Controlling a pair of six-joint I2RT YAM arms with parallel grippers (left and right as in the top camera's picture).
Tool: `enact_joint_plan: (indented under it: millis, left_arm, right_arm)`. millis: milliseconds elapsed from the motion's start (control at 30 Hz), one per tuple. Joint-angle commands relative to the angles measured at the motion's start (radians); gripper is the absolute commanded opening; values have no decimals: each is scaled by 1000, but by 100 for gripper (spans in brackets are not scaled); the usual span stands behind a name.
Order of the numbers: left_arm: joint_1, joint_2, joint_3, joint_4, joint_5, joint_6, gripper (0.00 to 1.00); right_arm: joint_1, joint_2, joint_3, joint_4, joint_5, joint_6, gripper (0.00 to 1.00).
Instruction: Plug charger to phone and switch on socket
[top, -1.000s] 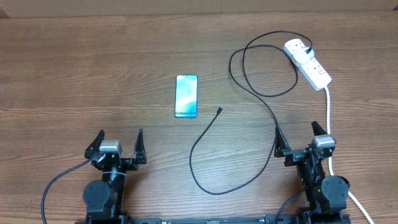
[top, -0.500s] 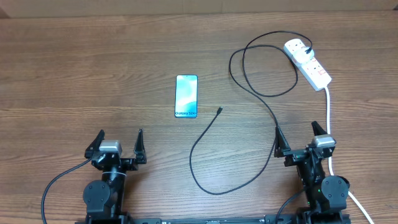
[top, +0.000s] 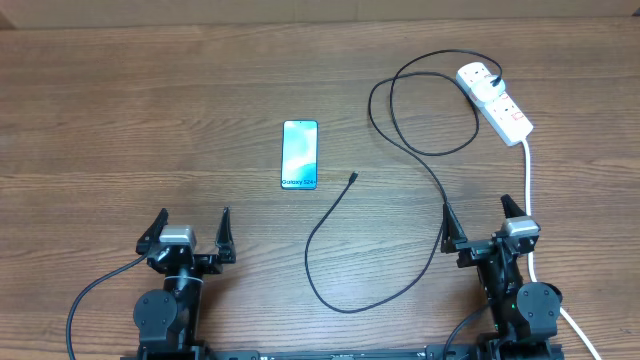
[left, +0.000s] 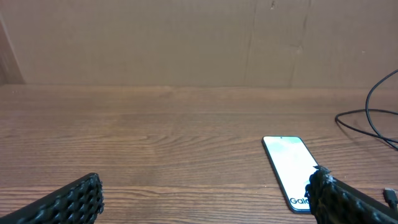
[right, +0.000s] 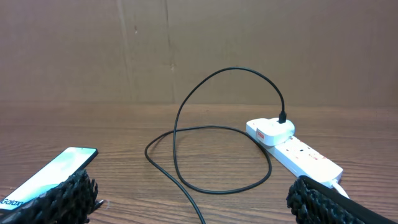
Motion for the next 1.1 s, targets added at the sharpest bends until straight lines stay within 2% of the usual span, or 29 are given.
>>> enact_joint_plan:
  millis: [0,967,1033,1067]
  left_arm:
    - [-5,-11,-4,-1,-10,23,100]
    - [-5,-11,-4,-1,-10,21,100]
    - [-5,-11,-4,62,81,-76,100]
    - [-6,-11,-4,93,192,-185,100]
  right_arm:
    - [5,-10,-10,3,13,-2,100]
    - [5,-10,-10,3,13,-2,100]
    - [5,-10,-10,3,13,-2,100]
    - [5,-10,-10,3,13,-2,100]
